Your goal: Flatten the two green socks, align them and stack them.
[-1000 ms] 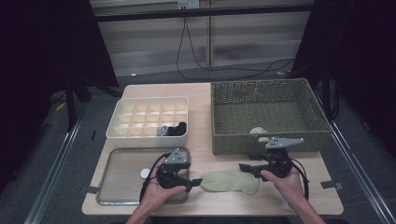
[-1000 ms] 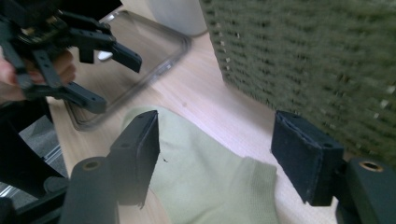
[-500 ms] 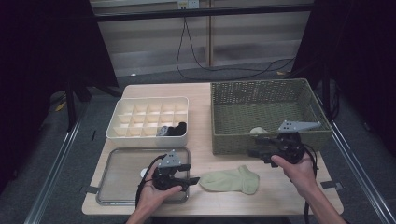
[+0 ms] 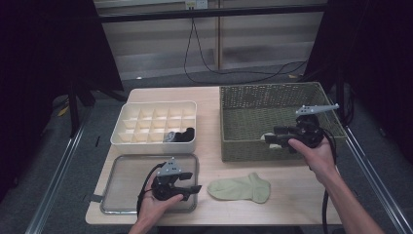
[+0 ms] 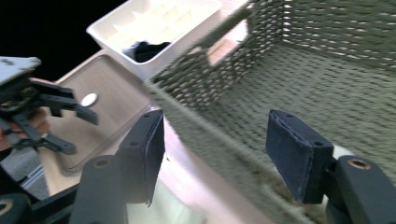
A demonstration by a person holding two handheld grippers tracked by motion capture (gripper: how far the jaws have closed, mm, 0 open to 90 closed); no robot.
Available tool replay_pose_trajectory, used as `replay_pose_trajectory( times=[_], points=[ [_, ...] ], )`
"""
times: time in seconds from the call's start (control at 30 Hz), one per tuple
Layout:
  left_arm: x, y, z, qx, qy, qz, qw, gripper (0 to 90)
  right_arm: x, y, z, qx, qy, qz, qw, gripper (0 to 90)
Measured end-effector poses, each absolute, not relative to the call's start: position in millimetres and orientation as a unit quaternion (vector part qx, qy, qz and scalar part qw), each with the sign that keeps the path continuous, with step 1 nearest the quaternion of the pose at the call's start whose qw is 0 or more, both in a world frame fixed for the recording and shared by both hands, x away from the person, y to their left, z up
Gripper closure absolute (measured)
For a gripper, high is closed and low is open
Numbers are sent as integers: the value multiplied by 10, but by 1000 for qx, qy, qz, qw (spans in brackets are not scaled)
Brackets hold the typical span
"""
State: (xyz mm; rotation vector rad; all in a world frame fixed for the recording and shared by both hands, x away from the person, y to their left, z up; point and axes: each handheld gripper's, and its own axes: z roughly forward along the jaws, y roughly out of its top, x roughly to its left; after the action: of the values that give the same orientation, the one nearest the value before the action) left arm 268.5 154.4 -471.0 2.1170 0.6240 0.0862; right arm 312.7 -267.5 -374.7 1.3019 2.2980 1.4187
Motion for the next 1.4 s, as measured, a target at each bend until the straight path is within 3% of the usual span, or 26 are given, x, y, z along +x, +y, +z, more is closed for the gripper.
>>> replay_pose_trajectory(
  times=[0.1, 0.43, 0.57, 0.97, 1.1, 1.3, 1.4],
  points=[
    [2704, 1543, -4715, 853, 268, 12, 447, 277, 3240, -2719, -3735, 442, 769, 456, 75, 368],
    [2706, 1562, -4715, 846, 280, 9, 453, 202, 3634, -2830, -3765, 471, 789, 389, 65, 379],
    [2695, 1565, -4705, 844, 288, 11, 452, 163, 3753, -2827, -3798, 477, 796, 368, 55, 335],
    [2718, 1585, -4714, 850, 286, 22, 442, 153, 4056, -2860, -3890, 497, 799, 333, 51, 267],
    [2733, 1585, -4726, 852, 289, 27, 437, 151, 4153, -2830, -3919, 500, 803, 317, 71, 294],
    [2733, 1582, -4725, 853, 287, 26, 435, 145, 4316, -2776, -3967, 505, 807, 302, 56, 303],
    [2731, 1573, -4730, 855, 286, 25, 433, 143, 4401, -2767, -4048, 509, 809, 291, 50, 265]
  ],
)
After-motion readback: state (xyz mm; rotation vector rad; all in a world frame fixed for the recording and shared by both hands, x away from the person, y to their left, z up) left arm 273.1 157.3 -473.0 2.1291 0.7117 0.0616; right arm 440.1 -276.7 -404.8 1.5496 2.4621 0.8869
